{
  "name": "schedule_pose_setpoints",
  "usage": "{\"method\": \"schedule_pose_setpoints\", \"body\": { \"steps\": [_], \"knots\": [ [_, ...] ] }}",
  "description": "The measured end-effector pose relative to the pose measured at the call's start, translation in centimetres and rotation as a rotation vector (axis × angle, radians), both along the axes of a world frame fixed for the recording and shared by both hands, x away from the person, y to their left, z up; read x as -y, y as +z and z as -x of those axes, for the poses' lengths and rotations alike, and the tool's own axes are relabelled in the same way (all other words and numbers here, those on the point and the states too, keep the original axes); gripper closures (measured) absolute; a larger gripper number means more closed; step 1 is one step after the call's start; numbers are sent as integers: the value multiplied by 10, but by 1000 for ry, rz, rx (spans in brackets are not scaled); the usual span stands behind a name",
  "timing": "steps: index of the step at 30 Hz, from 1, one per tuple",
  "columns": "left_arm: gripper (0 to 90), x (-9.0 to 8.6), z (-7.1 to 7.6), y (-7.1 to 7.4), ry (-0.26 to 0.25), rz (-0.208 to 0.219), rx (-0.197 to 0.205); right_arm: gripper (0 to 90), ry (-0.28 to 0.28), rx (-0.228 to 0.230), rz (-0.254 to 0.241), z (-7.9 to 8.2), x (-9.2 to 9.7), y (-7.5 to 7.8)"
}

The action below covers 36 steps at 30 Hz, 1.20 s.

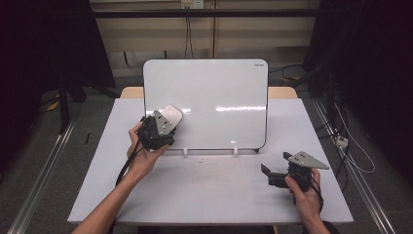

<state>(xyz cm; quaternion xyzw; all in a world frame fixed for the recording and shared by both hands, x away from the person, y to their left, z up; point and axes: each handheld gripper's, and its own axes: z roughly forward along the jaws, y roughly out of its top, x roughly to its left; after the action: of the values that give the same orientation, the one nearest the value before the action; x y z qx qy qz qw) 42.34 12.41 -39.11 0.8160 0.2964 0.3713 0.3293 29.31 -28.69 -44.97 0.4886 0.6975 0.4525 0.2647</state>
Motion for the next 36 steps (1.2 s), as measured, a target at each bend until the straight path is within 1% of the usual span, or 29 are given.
{"method": "schedule_pose_setpoints", "body": {
  "steps": [3, 5, 6, 8, 9, 10, 11, 13, 15, 16, 17, 18, 20, 22, 23, 25, 26, 27, 29, 31, 33, 35, 36],
  "knots": [
    [298, 0, -1, 0, 7, 16, -6, 48, 2, 1, -1, 0, 0, 0],
    [282, -1, -1, 1, -2, 36, -16, 48, 2, -1, 2, 0, 0, 0],
    [272, -2, -1, 1, 6, 44, -14, 48, 2, 1, 2, 0, 0, 0],
    [217, -4, -1, 3, 5, 45, -11, 48, 1, 1, 2, 1, 0, 0],
    [196, -4, -1, 4, 4, 58, -18, 48, 1, 1, 4, 1, 0, 0],
    [173, -5, 0, 4, 1, 59, -26, 48, -2, 1, 6, 0, 0, 0],
    [142, -5, 1, 4, 1, 69, -28, 47, -4, 1, 4, 0, 0, 0],
    [109, -7, 3, 6, -13, 81, -29, 48, -3, -1, 5, 0, 0, 0],
    [84, -8, 6, 9, -19, 101, -24, 48, -5, 0, 7, 0, -1, 0],
    [71, -9, 8, 11, -26, 117, -21, 48, -7, -1, 7, 0, -1, 0],
    [52, -9, 10, 13, -33, 135, -27, 48, -8, -3, 6, 0, -1, 1],
    [48, -10, 11, 14, -39, 138, -38, 47, -7, 0, 4, 0, -1, 1],
    [44, -12, 14, 16, -51, 164, -59, 48, -6, 5, 8, 0, -1, 1],
    [43, -16, 17, 18, -62, 190, -63, 48, -5, 4, 9, 1, -2, 1],
    [39, -18, 18, 18, -66, 200, -73, 48, -7, 4, 9, 1, -1, 1],
    [39, -23, 20, 17, -59, 236, -109, 48, -9, 5, 8, 1, -1, 1],
    [43, -25, 21, 16, -48, 258, -121, 48, -10, 2, 5, 1, -1, 1],
    [46, -28, 23, 14, -37, 268, -132, 48, -8, 2, 4, 1, -1, 1],
    [46, -34, 27, 11, -38, 295, -147, 48, -6, 5, 6, 1, -1, 1],
    [44, -39, 32, 8, -20, 301, -153, 49, -4, 6, 9, 0, -1, 1],
    [46, -44, 36, 5, -10, 299, -133, 49, -8, 5, 10, 0, -1, 1],
    [46, -49, 41, 2, -6, 307, -140, 48, -9, 3, 10, 1, -1, 1],
    [46, -51, 44, 2, -4, 301, -139, 48, -8, 3, 11, 1, -1, 1]
  ]
}}
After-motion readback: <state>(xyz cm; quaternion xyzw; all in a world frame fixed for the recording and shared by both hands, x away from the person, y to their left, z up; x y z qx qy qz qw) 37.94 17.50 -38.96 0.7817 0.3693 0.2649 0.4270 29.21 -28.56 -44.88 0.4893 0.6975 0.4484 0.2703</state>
